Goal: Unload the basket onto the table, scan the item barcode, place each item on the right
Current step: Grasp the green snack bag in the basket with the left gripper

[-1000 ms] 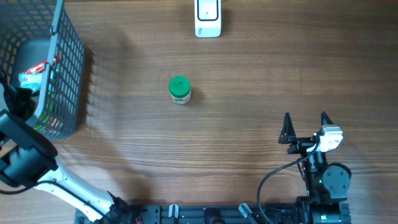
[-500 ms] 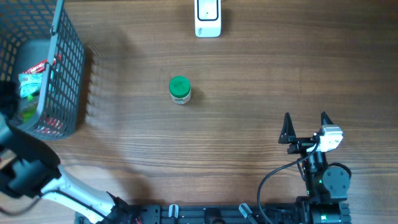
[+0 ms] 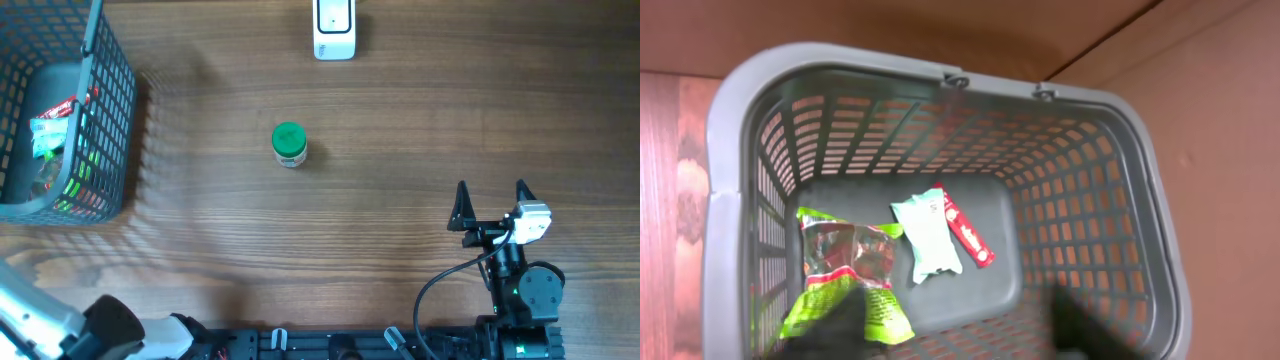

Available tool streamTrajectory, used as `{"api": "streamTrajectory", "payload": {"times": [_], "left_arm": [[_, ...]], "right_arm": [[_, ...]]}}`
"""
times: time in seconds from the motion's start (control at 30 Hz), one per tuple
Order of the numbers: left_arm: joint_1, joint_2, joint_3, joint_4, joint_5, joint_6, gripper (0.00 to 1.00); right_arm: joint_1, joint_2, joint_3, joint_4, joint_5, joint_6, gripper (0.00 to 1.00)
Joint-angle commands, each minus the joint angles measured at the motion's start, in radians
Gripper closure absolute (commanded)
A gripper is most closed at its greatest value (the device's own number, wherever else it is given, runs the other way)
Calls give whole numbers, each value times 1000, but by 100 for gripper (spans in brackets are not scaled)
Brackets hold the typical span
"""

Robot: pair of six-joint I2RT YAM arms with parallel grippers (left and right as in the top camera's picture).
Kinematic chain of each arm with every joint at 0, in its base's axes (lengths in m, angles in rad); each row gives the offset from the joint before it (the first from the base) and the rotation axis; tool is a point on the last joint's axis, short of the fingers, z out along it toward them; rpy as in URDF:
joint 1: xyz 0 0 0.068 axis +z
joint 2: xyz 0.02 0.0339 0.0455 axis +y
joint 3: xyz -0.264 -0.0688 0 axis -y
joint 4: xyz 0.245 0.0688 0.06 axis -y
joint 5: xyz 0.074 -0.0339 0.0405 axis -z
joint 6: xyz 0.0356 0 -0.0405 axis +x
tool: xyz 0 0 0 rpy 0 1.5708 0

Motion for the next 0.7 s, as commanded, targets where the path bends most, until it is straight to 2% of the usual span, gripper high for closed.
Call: {"api": "streamTrajectory", "payload": {"times": [0.0, 0.47, 0.67], "left_arm": [[5, 121, -12, -23, 13, -9, 0], [-11, 449, -12, -128, 24, -5, 0], [-19, 529, -42, -167, 23, 85, 0]], "right_arm": [[-3, 2, -1, 3, -16, 15, 0], [-3, 2, -1, 3, -16, 15, 0], [-3, 2, -1, 3, -16, 14, 0]]}}
